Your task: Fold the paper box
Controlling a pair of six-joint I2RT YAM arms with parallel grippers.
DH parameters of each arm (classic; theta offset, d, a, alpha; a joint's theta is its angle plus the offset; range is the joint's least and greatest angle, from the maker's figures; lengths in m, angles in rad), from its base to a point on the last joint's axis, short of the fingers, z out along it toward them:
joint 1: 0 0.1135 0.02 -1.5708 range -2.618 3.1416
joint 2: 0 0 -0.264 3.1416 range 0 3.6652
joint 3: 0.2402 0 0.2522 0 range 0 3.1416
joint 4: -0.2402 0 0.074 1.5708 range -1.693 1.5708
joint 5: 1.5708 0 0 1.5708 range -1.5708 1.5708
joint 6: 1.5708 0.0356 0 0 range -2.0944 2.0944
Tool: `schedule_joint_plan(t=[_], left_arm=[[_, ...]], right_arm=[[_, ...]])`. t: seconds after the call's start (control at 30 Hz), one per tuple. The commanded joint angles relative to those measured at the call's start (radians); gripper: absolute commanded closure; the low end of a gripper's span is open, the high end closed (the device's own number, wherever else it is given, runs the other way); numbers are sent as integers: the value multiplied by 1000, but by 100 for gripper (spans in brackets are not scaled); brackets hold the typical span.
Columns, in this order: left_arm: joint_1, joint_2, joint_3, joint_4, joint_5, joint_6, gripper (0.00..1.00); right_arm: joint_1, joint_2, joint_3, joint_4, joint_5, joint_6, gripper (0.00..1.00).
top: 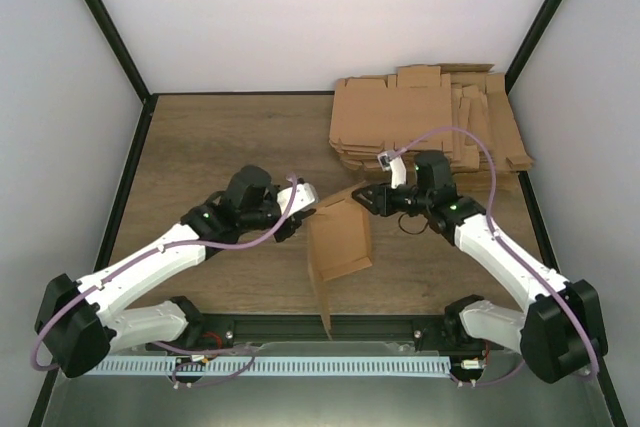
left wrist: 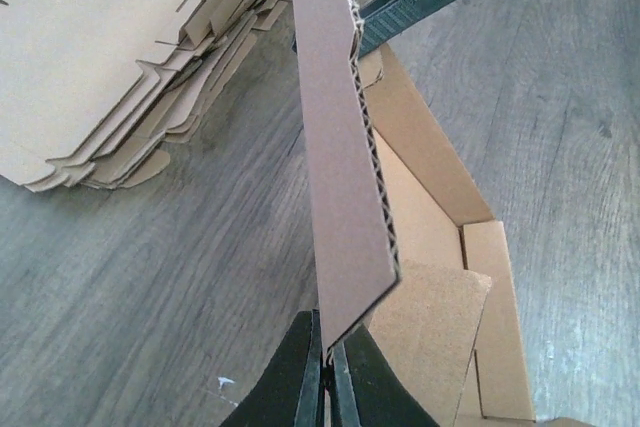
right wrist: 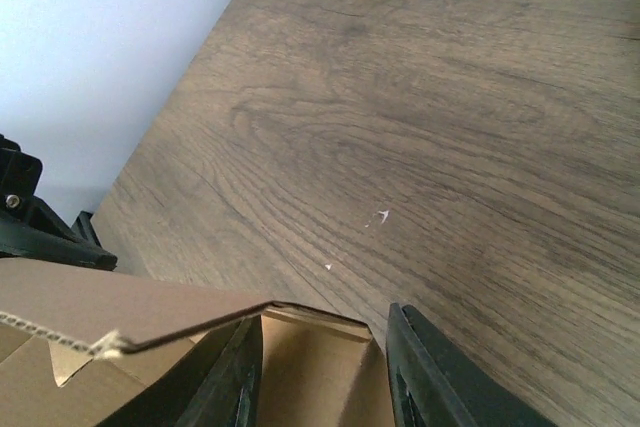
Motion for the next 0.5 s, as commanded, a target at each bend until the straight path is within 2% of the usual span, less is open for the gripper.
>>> schedule_joint_plan(t=[0.0, 0.47], left_arm=[[-32, 1, 7, -35, -81, 87, 96], [-68, 9, -1, -41, -139, 114, 96]], right_arm=[[11, -63, -2, -42, 85, -4, 63], [10, -151, 118, -145, 199, -61, 55]])
